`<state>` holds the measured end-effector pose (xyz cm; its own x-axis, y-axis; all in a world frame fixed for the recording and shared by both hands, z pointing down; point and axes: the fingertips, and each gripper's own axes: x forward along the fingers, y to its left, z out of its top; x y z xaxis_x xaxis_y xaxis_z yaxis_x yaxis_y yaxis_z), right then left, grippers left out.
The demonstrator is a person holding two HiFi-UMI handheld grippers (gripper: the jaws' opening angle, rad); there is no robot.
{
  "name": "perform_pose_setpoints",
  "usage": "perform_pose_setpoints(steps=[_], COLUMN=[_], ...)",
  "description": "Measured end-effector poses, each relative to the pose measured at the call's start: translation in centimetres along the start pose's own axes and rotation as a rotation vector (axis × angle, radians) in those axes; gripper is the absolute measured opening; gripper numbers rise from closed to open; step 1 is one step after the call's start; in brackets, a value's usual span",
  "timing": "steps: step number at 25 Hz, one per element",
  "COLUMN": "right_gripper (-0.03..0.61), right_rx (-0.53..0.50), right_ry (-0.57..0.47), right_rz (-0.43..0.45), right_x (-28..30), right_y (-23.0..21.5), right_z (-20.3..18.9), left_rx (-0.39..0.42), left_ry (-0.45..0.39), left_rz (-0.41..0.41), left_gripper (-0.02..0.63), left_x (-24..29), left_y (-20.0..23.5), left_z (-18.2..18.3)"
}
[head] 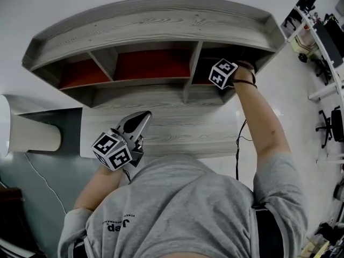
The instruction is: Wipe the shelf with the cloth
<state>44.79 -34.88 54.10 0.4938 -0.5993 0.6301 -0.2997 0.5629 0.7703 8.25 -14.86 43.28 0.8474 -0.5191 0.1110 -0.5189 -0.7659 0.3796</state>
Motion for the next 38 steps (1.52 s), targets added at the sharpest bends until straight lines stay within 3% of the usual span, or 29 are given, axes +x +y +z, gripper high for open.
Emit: perform_pose_setpoints(steps=[2, 5, 7, 9, 15, 20, 23, 26, 28, 30, 35, 38], right_gripper=[0.055, 0.057, 0.058, 0.056, 0.060, 0.060, 0.060, 0.058, 0.057, 0.057, 0.060, 0.060], right_rx=[0.232, 0.495, 0.565, 0.561, 0.379, 0.459, 0.375, 0.227, 0.223, 0.367, 0.974, 1.263], right_ry=[-0.281, -0.626, -0.738, -0.776, -0.655, -0.396, -0.215, -0.085, -0.079, -0.229, -1.018, -1.378], right_rz=[0.073, 0.310, 0.415, 0.411, 0.282, 0.229, 0.110, -0.008, -0.023, 0.044, 0.305, 0.452], right_x=[-5.0, -11.6, -13.7, -14.2, -11.2, -6.3, -4.0, -3.8, -4.0, -5.6, -15.9, -19.1], right_y=[0.2, 3.5, 6.2, 7.7, 8.8, 6.7, 5.7, 5.6, 5.4, 4.5, -5.8, -11.2], right_z=[2.9, 7.5, 10.0, 11.5, 10.6, 1.1, -4.4, -5.4, -5.0, -3.1, 5.9, 8.3], left_rx=[-0.004, -0.003, -0.006, -0.007, 0.008, 0.007, 0.004, 0.002, 0.000, -0.001, -0.020, -0.015], left_ry=[-0.004, -0.012, -0.010, -0.001, 0.023, 0.018, 0.007, 0.003, -0.001, -0.002, -0.001, 0.019], left_rz=[0.003, 0.001, -0.003, -0.009, -0.033, -0.056, -0.054, -0.048, -0.048, -0.045, 0.020, 0.074], left_gripper=[0.017, 0.017, 0.017, 0.017, 0.017, 0.017, 0.017, 0.017, 0.017, 0.017, 0.017, 0.017], left_x=[-0.1, 0.1, 0.4, 0.8, 2.1, 2.5, 2.1, 1.9, 1.8, 1.5, 0.1, -1.4], left_y=[0.1, 0.3, 0.1, -0.4, -1.3, -2.2, -1.9, -1.5, -1.6, -1.7, -1.2, -1.1], left_z=[0.2, 0.5, 0.4, 0.3, 0.0, 0.0, 0.1, 0.0, 0.1, 0.1, 1.0, 1.3])
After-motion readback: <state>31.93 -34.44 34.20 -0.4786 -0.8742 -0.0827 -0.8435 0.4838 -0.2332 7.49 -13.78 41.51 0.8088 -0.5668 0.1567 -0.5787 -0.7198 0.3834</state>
